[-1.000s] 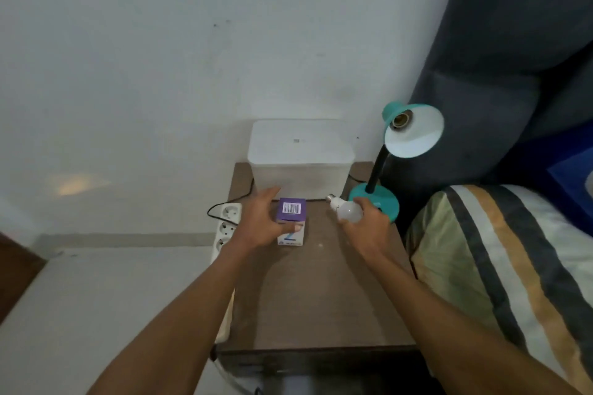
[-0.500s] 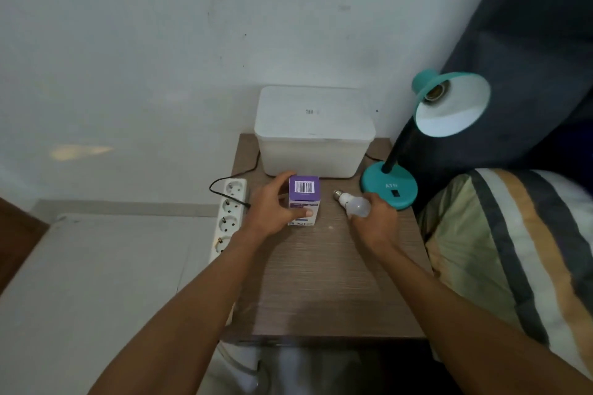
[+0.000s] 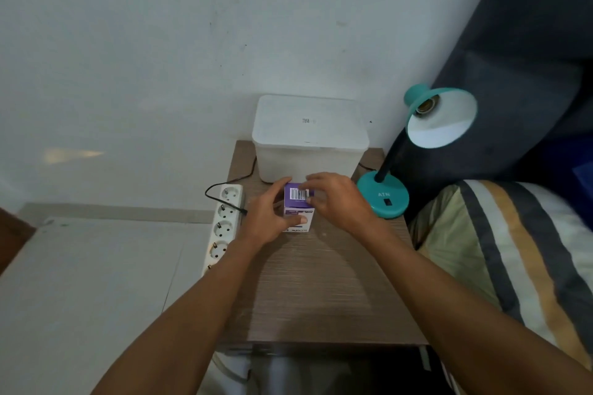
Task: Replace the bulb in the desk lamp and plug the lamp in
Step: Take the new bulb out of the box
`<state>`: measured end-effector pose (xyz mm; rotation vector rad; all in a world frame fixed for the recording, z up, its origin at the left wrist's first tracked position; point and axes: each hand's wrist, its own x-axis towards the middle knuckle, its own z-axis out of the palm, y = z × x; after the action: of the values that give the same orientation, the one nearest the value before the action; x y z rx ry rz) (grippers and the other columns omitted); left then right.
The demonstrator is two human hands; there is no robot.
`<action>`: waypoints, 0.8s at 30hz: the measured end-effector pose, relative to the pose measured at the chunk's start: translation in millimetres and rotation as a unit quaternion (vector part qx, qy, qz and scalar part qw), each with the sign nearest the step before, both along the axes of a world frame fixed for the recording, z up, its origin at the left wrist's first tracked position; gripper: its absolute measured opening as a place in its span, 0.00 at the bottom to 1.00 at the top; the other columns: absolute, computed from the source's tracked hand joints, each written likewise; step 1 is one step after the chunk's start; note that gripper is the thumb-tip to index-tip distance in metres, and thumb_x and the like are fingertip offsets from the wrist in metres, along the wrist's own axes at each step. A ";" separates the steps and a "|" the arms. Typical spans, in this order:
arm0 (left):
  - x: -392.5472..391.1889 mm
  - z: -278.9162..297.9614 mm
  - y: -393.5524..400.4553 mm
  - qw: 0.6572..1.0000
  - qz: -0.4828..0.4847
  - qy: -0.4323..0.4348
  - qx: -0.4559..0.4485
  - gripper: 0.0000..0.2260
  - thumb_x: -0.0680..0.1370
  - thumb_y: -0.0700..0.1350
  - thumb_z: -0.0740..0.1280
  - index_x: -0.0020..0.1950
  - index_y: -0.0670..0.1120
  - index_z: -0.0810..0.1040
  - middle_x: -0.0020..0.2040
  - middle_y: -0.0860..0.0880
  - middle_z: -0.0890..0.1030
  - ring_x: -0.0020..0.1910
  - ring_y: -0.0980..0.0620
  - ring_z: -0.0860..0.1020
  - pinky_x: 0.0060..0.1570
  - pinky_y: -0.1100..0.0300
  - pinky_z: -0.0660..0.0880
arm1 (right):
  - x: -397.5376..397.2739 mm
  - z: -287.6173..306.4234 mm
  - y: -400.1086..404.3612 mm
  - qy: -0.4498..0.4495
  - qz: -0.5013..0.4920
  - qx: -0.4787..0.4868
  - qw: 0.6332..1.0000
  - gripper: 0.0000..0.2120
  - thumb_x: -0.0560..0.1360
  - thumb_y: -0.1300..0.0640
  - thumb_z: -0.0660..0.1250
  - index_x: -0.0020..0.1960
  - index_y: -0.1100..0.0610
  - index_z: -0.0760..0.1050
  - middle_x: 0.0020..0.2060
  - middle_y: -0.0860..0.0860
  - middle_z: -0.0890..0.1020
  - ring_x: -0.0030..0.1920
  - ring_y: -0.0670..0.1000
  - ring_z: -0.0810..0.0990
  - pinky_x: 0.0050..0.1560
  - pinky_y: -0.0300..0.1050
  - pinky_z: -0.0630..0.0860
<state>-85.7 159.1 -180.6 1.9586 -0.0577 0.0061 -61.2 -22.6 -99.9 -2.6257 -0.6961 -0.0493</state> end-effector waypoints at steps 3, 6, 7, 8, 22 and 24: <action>0.3 -1.6 0.5 1.000 0.003 0.004 -0.007 0.44 0.66 0.47 0.84 0.78 0.51 0.67 0.65 0.48 0.80 0.61 0.51 0.81 0.57 0.51 0.83 | 2.0 0.4 3.6 -0.005 0.045 -0.058 0.997 0.16 0.76 0.56 0.71 0.64 0.55 0.80 0.62 0.54 0.81 0.60 0.53 0.79 0.58 0.48 0.78; 0.8 -2.1 1.0 1.000 0.001 0.002 -0.007 0.44 0.66 0.46 0.84 0.78 0.50 0.67 0.64 0.49 0.80 0.61 0.52 0.81 0.57 0.55 0.82 | 3.1 0.8 4.0 -0.020 0.076 -0.075 0.994 0.16 0.76 0.57 0.71 0.63 0.56 0.81 0.60 0.54 0.83 0.57 0.53 0.80 0.54 0.48 0.79; 1.2 -2.5 1.2 1.000 -0.002 0.001 -0.008 0.44 0.66 0.45 0.84 0.78 0.50 0.67 0.64 0.49 0.80 0.61 0.52 0.81 0.57 0.56 0.82 | 4.0 2.4 4.7 -0.024 0.088 -0.085 0.992 0.15 0.76 0.57 0.72 0.62 0.56 0.82 0.59 0.54 0.83 0.56 0.53 0.80 0.53 0.49 0.79; 1.3 -2.7 1.4 1.000 -0.005 0.001 -0.008 0.44 0.66 0.45 0.84 0.79 0.50 0.66 0.64 0.50 0.80 0.61 0.52 0.81 0.56 0.58 0.82 | 5.1 4.6 5.2 -0.025 0.098 -0.094 0.990 0.14 0.76 0.56 0.72 0.61 0.56 0.82 0.58 0.54 0.83 0.56 0.54 0.80 0.52 0.50 0.79; 0.8 -3.2 -0.4 1.000 -0.007 -0.014 -0.013 0.45 0.67 0.43 0.83 0.80 0.50 0.65 0.64 0.49 0.81 0.59 0.55 0.82 0.57 0.61 0.81 | 12.7 2.5 0.2 -0.028 0.122 -0.085 0.988 0.20 0.76 0.48 0.70 0.65 0.55 0.77 0.53 0.54 0.85 0.50 0.51 0.82 0.47 0.44 0.80; 0.8 -3.8 -0.5 1.000 -0.009 -0.015 -0.017 0.45 0.67 0.43 0.83 0.79 0.50 0.65 0.63 0.50 0.81 0.59 0.55 0.81 0.58 0.61 0.81 | 11.1 0.2 -1.0 -0.030 0.115 -0.064 0.991 0.21 0.76 0.49 0.70 0.66 0.55 0.77 0.53 0.54 0.85 0.50 0.51 0.82 0.49 0.45 0.81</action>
<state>-84.9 158.6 -184.4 1.9236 -0.0948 0.0231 -50.1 -23.6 -99.7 -2.6544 -1.0504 -0.0161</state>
